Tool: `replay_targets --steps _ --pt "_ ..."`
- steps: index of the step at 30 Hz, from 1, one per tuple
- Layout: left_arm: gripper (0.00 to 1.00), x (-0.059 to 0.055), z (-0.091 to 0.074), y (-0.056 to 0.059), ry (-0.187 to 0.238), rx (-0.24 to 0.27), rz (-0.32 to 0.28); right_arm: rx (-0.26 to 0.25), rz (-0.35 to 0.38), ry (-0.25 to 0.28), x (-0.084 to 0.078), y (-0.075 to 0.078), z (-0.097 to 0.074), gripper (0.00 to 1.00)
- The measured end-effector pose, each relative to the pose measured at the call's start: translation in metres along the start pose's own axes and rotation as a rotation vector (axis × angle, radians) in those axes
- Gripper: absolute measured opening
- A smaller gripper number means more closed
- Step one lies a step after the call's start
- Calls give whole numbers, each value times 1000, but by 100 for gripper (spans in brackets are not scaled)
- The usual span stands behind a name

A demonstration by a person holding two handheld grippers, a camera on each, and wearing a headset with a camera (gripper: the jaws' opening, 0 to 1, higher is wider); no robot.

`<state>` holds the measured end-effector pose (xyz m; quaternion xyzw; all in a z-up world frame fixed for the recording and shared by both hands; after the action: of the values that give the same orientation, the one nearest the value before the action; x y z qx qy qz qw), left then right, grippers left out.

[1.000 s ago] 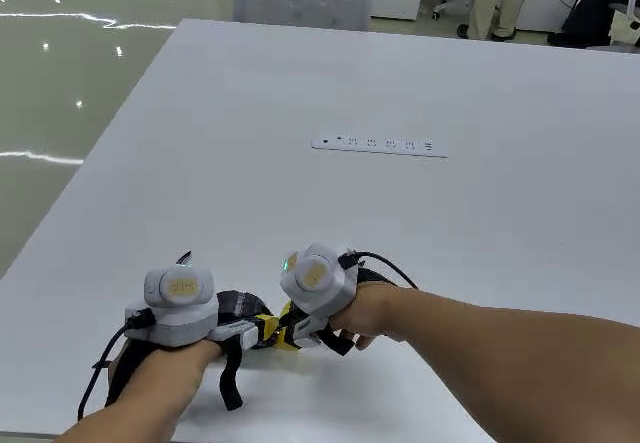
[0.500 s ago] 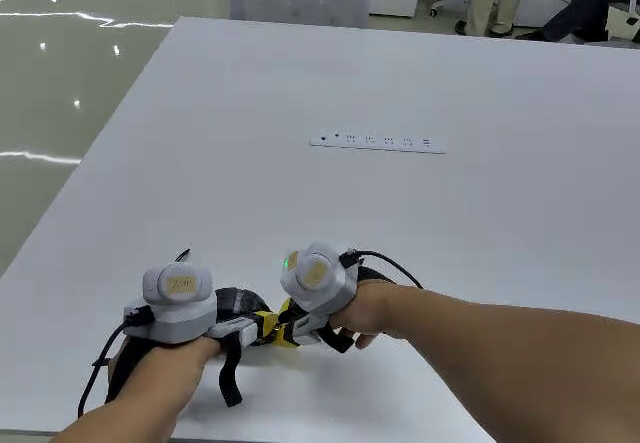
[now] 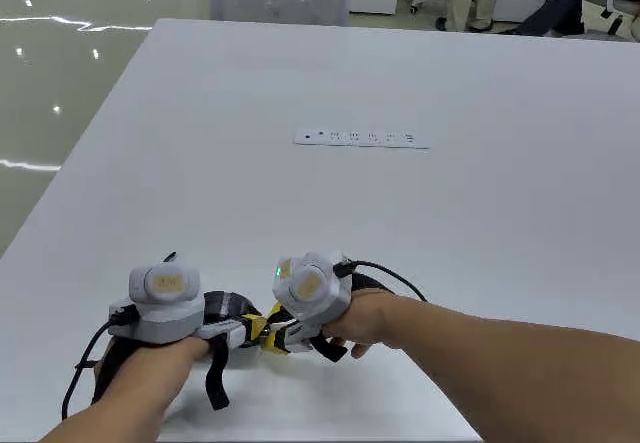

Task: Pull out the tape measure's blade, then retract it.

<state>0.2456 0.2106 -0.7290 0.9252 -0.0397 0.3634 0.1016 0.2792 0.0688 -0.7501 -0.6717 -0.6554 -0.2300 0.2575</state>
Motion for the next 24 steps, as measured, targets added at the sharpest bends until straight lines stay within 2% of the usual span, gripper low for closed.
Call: replay_targets --steps 1,3,4,6,9,11,12,14,16,17,18,19,20,22,24 --pt "60 1 -1 -1 -7 -11 5 -14 13 5 -3 -1 -3 25" --pt "59 5 -2 -5 -10 -57 68 -33 26 13 -11 -5 -9 25" --pt "60 9 -4 -9 13 -70 112 -42 29 19 -16 -7 -14 26" --pt "65 14 -5 -12 62 -107 146 -50 40 24 -20 -8 -22 29" --pt "78 16 -12 -24 84 -124 179 -74 60 31 -28 -8 -43 32" --pt "88 15 -15 -29 100 -158 202 -90 63 32 -31 -8 -57 37" --pt "93 16 -19 -30 131 -175 205 -111 68 53 -31 -9 -69 38" --pt "99 13 -27 -34 130 -180 220 -142 77 93 -34 -9 -87 38" --pt "100 12 -32 -36 136 -201 244 -164 99 119 -39 -10 -98 40" --pt "100 12 -37 -37 163 -210 269 -174 111 130 -43 -11 -107 41" --pt "100 11 -39 -39 164 -208 289 -184 117 135 -47 -12 -111 43" --pt "100 10 -42 -44 148 -179 322 -204 134 141 -53 -14 -118 46" --pt "100 9 -44 -46 149 -170 331 -211 143 141 -57 -15 -123 47" --pt "100 7 -49 -51 147 -166 329 -234 169 143 -69 -19 -132 52" --pt "100 7 -55 -54 186 -189 291 -257 192 146 -79 -24 -141 56"
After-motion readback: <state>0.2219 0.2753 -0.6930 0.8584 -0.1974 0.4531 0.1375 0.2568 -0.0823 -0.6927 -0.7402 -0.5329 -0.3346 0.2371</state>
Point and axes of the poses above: the centre of the closed fingertips' face, and the gripper's own axes: z roughly forward along the fingers, y roughly to its right, x roughly out of its top, the point moved 9 cm from there along -z, roughly backward along the fingers, and after that the axes turned 6 degrees about x, right-handed, at the moved point
